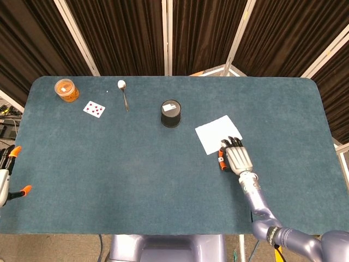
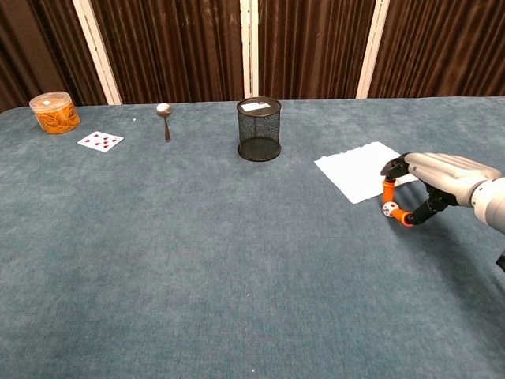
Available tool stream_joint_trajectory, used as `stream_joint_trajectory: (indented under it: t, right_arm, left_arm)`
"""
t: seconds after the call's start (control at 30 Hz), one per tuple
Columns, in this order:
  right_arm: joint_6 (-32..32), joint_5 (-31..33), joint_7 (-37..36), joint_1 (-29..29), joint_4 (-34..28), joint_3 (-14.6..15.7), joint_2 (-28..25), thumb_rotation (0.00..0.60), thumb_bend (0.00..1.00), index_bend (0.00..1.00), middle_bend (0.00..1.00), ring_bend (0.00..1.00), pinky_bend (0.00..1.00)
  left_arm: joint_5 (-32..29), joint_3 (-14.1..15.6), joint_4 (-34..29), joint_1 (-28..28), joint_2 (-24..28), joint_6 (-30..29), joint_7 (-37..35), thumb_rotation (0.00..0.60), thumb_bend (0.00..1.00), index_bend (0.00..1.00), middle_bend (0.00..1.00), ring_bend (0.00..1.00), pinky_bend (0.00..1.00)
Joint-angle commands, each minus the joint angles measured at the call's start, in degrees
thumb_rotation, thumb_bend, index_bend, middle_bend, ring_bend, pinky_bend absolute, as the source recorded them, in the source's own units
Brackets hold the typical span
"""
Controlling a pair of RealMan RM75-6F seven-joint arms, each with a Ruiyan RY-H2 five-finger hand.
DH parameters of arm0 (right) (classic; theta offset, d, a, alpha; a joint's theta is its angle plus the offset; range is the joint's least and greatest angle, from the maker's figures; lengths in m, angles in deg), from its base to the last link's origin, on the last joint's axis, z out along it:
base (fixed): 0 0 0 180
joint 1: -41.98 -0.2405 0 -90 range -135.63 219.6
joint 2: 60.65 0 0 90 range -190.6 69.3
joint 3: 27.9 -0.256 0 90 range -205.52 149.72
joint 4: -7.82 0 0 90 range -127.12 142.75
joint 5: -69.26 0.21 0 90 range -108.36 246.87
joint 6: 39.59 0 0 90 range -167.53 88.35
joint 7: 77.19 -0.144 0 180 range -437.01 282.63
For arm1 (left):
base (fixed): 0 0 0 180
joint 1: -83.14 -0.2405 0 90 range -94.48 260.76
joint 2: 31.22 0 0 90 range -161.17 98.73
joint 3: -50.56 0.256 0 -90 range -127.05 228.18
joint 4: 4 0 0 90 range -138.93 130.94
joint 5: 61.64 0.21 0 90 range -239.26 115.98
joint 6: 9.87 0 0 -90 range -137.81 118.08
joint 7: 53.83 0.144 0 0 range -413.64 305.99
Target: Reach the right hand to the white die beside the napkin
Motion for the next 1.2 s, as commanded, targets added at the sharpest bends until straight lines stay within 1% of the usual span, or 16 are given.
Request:
stream_joint_trajectory:
  t: [0.03, 0.17, 0.27, 0.3, 0.37, 0.47, 0.53, 0.63, 0.67, 0.73, 0.87, 1.03, 1.13, 1.2]
  right_arm:
    - [-1.08, -0.73, -0.26, 0.10, -0.93, 0.09, -0.38, 0.600, 0.40, 0.57, 0.19, 0.00, 0.00]
    - [-3.56, -2.14, 0.08, 0.49, -3.92, -0.05, -2.16, 0.600, 0.40, 0.56, 0.19, 0.00, 0.00]
    - [-6.13, -3.19, 1.22, 1.09, -8.22, -0.38, -4.77, 0.600, 0.40, 0.55, 0.19, 0.00, 0.00]
    - [-6.88, -3.47, 1.76, 1.30, -9.70, -0.45, -5.70, 0.600, 0.40, 0.54, 0.18, 0.00, 0.00]
    - [-9.77, -4.87, 3.02, 2.24, -14.56, -0.64, -8.63, 0.600, 0.40, 0.53, 0.17, 0.00, 0.00]
    - [-12.80, -6.32, 4.99, 3.75, -20.24, -0.09, -12.12, 0.600, 0.40, 0.52, 0.16, 0.00, 0.00]
    - [-14.64, -7.11, 6.53, 5.07, -23.63, 0.81, -14.31, 0.600, 0.38, 0.47, 0.14, 0.00, 0.00]
    - [-16.49, -7.90, 7.50, 6.66, -26.70, 1.96, -16.57, 0.600, 0.34, 0.37, 0.09, 0.00, 0.00]
    - [-17.48, -8.61, 7.20, 7.53, -27.61, 2.61, -17.48, 0.600, 0.34, 0.36, 0.09, 0.00, 0.00]
    - [-18.85, -9.61, 6.16, 8.95, -28.50, 3.68, -18.85, 0.600, 0.34, 0.33, 0.08, 0.00, 0.00]
    - [-22.28, -12.38, 2.54, 12.40, -29.08, 6.29, -21.41, 0.600, 0.34, 0.31, 0.07, 0.00, 0.00]
    - [-27.51, -16.02, -2.90, 17.73, -26.88, 10.20, -24.41, 0.600, 0.33, 0.31, 0.05, 0.00, 0.00]
    - [-30.36, -17.57, -7.12, 20.60, -25.19, 11.77, -26.11, 0.600, 0.32, 0.29, 0.04, 0.00, 0.00]
    - [-31.11, -18.22, -8.77, 21.68, -23.71, 12.48, -26.60, 0.600, 0.31, 0.27, 0.02, 0.00, 0.00]
  left_arm:
    - [0.09, 0.04, -0.01, 0.01, -0.02, -0.05, 0.06, 0.600, 0.00, 0.00, 0.00, 0.00, 0.00]
    - [0.15, 0.06, -0.16, -0.07, 0.02, -0.27, 0.07, 0.600, 0.00, 0.00, 0.00, 0.00, 0.00]
    - [0.36, 0.11, -0.40, -0.19, 0.11, -0.61, 0.12, 0.600, 0.00, 0.00, 0.00, 0.00, 0.00]
    - [0.44, 0.15, -0.49, -0.23, 0.13, -0.71, 0.17, 0.600, 0.00, 0.00, 0.00, 0.00, 0.00]
    - [0.85, 0.29, -0.81, -0.35, 0.17, -1.10, 0.33, 0.600, 0.00, 0.00, 0.00, 0.00, 0.00]
    - [1.33, 0.46, -1.27, -0.52, 0.26, -1.59, 0.57, 0.600, 0.00, 0.00, 0.00, 0.00, 0.00]
    - [1.81, 0.60, -1.69, -0.68, 0.35, -2.06, 0.74, 0.600, 0.00, 0.00, 0.00, 0.00, 0.00]
    - [2.40, 0.79, -2.26, -0.83, 0.44, -2.55, 0.99, 0.600, 0.00, 0.00, 0.00, 0.00, 0.00]
    - [2.74, 0.88, -2.50, -0.89, 0.47, -2.79, 1.15, 0.600, 0.00, 0.00, 0.00, 0.00, 0.00]
    - [3.18, 1.07, -2.75, -0.97, 0.44, -3.05, 1.48, 0.600, 0.00, 0.00, 0.00, 0.00, 0.00]
    - [3.88, 1.40, -3.06, -1.08, 0.28, -3.40, 2.15, 0.600, 0.00, 0.00, 0.00, 0.00, 0.00]
    - [4.65, 1.71, -3.39, -1.21, 0.18, -3.82, 2.83, 0.600, 0.00, 0.00, 0.00, 0.00, 0.00]
    - [4.95, 1.87, -3.37, -1.28, 0.16, -3.92, 3.07, 0.600, 0.00, 0.00, 0.00, 0.00, 0.00]
    - [5.04, 1.92, -3.28, -1.26, 0.02, -3.92, 3.34, 0.600, 0.00, 0.00, 0.00, 0.00, 0.00]
